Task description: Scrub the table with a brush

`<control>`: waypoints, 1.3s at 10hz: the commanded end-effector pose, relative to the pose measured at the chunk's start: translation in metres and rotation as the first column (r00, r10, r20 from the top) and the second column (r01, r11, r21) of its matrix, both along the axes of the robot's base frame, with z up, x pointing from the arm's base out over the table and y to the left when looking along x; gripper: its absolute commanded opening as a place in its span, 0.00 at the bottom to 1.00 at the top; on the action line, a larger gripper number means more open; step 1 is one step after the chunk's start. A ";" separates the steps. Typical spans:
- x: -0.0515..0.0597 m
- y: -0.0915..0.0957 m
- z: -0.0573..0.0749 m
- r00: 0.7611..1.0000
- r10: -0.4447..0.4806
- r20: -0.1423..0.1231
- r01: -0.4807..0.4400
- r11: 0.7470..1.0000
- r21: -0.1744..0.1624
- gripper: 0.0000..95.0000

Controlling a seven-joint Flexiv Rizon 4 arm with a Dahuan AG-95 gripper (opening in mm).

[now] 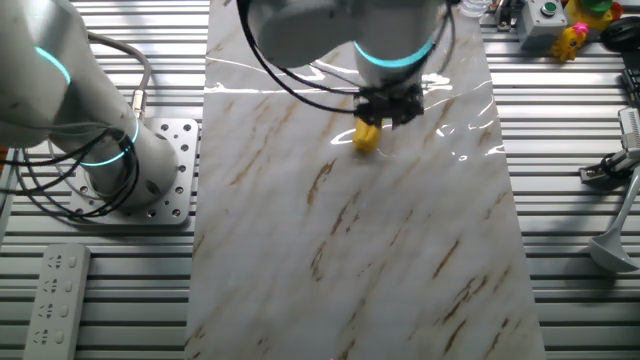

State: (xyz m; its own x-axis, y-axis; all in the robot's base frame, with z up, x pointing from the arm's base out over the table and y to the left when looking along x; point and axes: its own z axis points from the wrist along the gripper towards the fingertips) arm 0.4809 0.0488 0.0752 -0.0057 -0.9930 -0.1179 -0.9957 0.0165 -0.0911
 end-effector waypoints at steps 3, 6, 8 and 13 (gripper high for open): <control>0.003 -0.001 -0.006 0.945 -0.323 -0.049 0.321 0.946 -0.039 0.00; -0.001 0.006 -0.008 0.897 -0.437 -0.062 0.435 0.899 -0.047 0.00; -0.016 0.015 -0.019 0.871 -0.488 -0.057 0.483 0.872 -0.084 0.00; -0.013 -0.061 -0.024 0.927 -0.370 -0.055 0.365 0.927 -0.085 0.00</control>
